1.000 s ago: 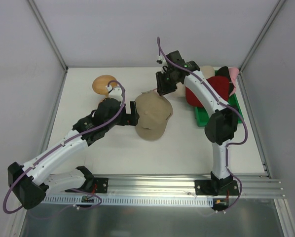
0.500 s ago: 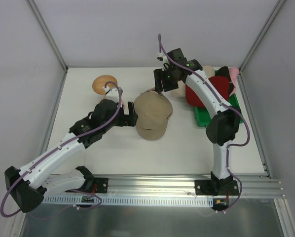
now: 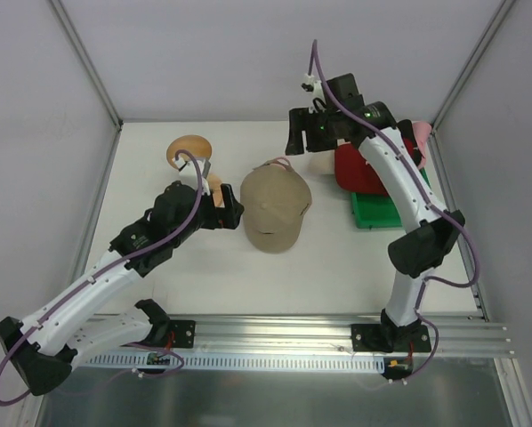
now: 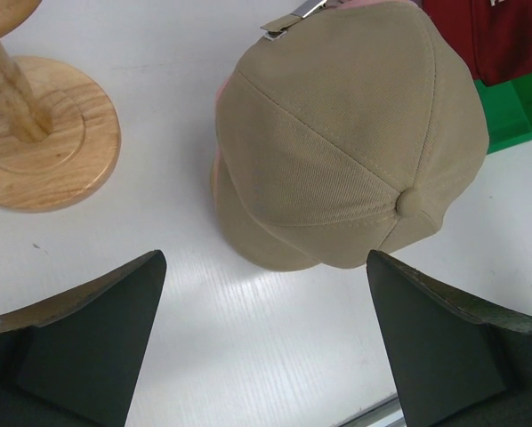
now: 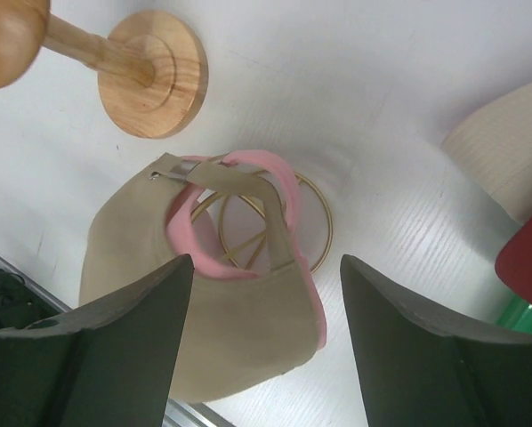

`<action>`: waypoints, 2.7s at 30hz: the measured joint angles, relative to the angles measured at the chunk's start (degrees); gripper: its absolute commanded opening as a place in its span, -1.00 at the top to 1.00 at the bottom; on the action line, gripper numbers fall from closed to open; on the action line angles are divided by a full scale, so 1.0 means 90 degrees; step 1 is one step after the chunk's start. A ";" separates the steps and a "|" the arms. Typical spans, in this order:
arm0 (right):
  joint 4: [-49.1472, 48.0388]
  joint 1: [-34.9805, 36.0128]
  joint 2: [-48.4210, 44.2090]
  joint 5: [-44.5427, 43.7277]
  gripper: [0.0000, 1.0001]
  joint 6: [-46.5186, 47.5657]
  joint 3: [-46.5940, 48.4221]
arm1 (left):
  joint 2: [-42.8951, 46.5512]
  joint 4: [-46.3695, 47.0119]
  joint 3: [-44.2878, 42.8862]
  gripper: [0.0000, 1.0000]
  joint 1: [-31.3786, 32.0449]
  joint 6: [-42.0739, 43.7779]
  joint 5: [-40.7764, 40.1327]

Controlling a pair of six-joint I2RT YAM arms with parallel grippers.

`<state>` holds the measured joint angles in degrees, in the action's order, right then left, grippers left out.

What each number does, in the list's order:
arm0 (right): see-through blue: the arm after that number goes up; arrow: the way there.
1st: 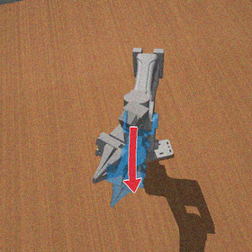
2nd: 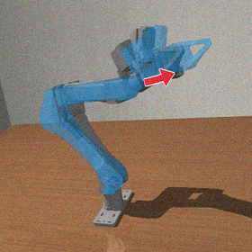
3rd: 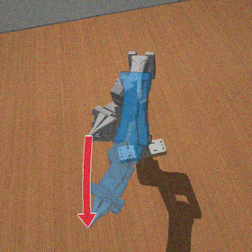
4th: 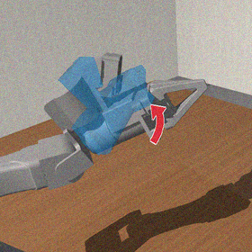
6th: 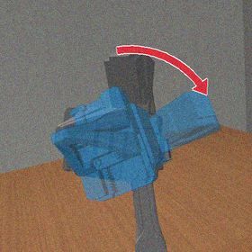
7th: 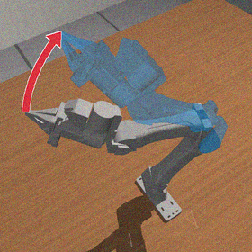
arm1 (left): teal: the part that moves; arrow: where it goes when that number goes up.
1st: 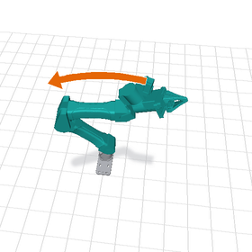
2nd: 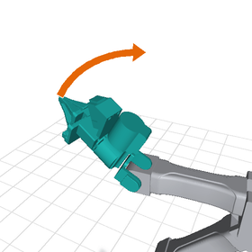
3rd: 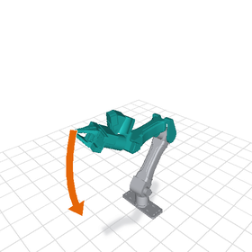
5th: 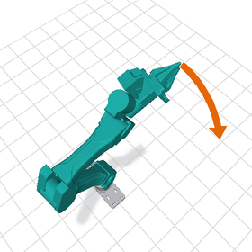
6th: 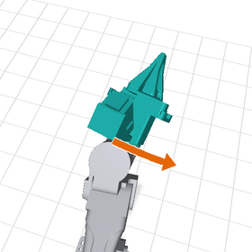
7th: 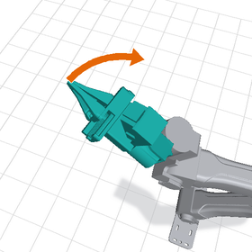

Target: Stack the hats

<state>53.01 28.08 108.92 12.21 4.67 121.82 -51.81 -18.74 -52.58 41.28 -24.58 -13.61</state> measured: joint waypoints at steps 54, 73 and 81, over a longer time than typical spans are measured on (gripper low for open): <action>-0.1690 -0.5037 0.0520 0.0719 0.99 -0.1824 -0.2186 | 0.0301 -0.0204 0.0073 -0.98 0.0000 0.0330 0.0005; -0.1530 -0.3682 -0.1530 0.1508 0.99 -0.1532 -0.0461 | 0.0321 -0.0279 0.0073 -0.97 0.0000 0.0335 -0.0007; -0.1994 -0.3026 -0.2528 0.2246 0.99 -0.2004 -0.0019 | 0.0427 -0.0350 -0.0007 -0.98 0.0000 0.0335 -0.0049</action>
<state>35.07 0.84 86.17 32.42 -13.37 121.64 -47.97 -21.89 -52.64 41.28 -21.56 -14.04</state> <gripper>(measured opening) 0.078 0.990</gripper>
